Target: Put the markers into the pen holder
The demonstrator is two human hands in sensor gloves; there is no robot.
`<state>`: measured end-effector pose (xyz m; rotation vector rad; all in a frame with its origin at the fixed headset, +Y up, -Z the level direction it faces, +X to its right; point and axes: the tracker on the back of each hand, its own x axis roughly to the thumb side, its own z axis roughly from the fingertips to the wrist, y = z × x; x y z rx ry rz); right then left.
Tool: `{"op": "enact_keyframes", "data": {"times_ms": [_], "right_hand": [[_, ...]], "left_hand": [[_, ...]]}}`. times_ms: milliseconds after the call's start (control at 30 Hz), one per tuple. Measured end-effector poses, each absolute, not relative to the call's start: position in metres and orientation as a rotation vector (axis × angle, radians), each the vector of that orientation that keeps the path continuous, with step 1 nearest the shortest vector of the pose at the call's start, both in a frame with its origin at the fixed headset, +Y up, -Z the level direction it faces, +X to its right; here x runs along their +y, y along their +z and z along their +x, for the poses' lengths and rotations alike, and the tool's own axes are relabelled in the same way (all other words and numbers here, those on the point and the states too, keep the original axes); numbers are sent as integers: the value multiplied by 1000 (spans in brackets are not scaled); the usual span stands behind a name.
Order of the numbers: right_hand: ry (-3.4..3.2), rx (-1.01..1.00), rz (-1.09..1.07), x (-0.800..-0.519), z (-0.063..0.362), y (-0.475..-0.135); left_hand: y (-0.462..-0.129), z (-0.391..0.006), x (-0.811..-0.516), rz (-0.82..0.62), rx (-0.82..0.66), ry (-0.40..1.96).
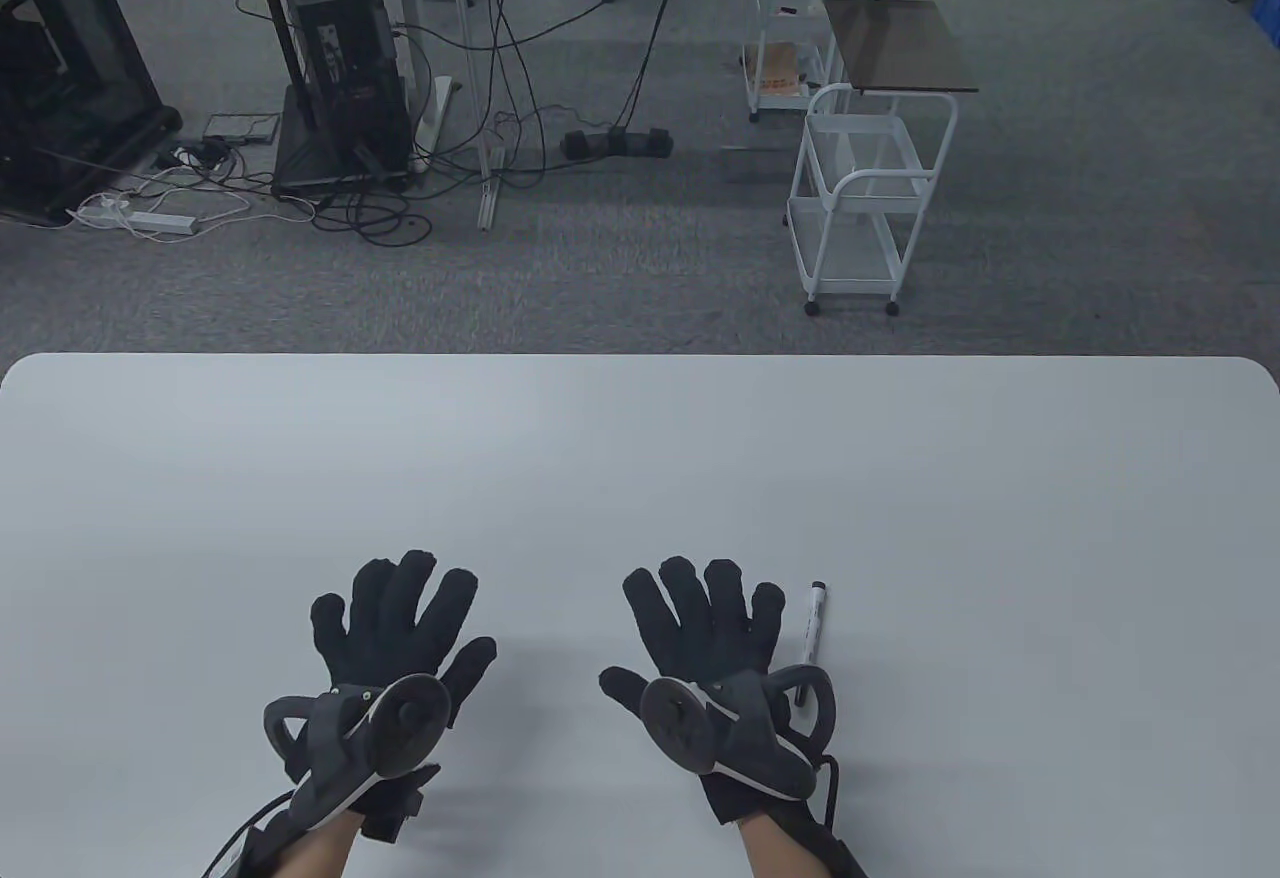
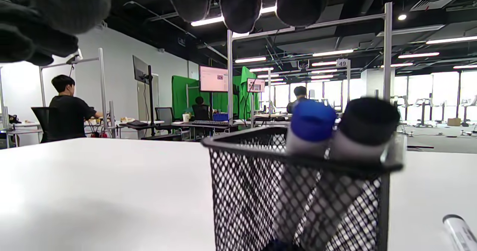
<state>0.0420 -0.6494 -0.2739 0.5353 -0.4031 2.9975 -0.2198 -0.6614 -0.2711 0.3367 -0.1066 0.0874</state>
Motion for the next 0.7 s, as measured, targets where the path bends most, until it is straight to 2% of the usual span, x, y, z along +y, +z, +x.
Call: {"op": "enact_keyframes", "data": {"times_ms": [200,333,433,567,700], "right_hand": [[2993,-424,431,-628,60,-273],[2992,-454,279,-603,87,-273],[3026,-454,161,-596,106,-274],[3072,-419,-4,-598,132,-275],[3136,-324,-114,-618,147,-278]], "left_hand": [[-269,-225,-656,354,-99,115],[-269,-225,-656,359,-100,116],[-269,-225,-657,358,-102,119],[-269,-225,-657,358,-104,118],[-267,-224,-656,359,-108,135]]}}
